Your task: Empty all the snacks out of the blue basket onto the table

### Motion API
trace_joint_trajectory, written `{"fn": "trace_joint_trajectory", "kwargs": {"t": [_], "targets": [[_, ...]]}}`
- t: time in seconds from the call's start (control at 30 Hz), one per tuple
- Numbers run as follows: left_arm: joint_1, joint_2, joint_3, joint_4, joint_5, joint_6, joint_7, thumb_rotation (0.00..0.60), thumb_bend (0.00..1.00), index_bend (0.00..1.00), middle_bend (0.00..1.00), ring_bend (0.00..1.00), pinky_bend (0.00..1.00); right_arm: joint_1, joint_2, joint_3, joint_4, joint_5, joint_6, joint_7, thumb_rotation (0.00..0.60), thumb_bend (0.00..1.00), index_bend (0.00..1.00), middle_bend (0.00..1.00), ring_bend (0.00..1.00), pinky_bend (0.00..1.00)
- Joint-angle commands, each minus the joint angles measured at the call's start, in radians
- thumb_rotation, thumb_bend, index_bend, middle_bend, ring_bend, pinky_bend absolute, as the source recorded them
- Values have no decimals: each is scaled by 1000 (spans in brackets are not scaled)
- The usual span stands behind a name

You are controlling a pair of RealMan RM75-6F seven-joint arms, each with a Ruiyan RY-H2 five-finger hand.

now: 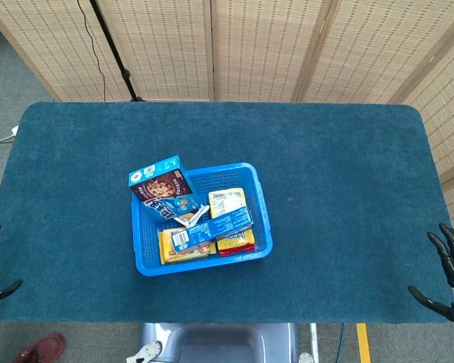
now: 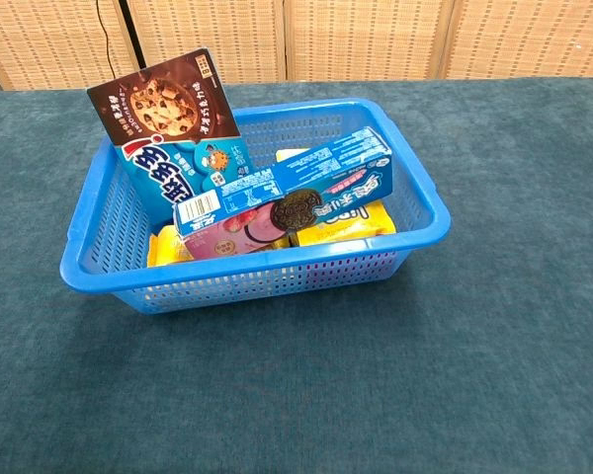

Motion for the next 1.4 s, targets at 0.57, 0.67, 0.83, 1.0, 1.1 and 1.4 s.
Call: {"fn": "trace_joint_trajectory", "kwargs": {"t": [0.57,0.67,0.83,1.0,1.1,1.4], "targets": [[-174,119,-35,-162,7,-226,-71,600,0,0,0,0,0,-3,2,-9,-12,-4,-9,-34,600,0,0,0,0,0],[-219,161,-50,-229,19,-262,-87,600,0,0,0,0,0,-2,3,-13,-17,-15,-7,-40,600,0,0,0,0,0],[-302,228,-86,-341,-3,-363,-9,600,0,0,0,0,0,1,7,-12,-17,-9,-14,-32,600,0,0,0,0,0],[-404,261,-127,-448,-107,-537,89,600,0,0,0,0,0,5,10,-9,-16,4,-27,-25,600,0,0,0,0,0],[-466,252,-170,-468,-202,-616,124,600,0,0,0,0,0,9,9,-7,-14,10,-36,-27,600,0,0,0,0,0],[-647,160,-281,-404,-482,-798,225,600,0,0,0,0,0,25,-6,-3,-9,37,-86,-67,600,0,0,0,0,0]]}}
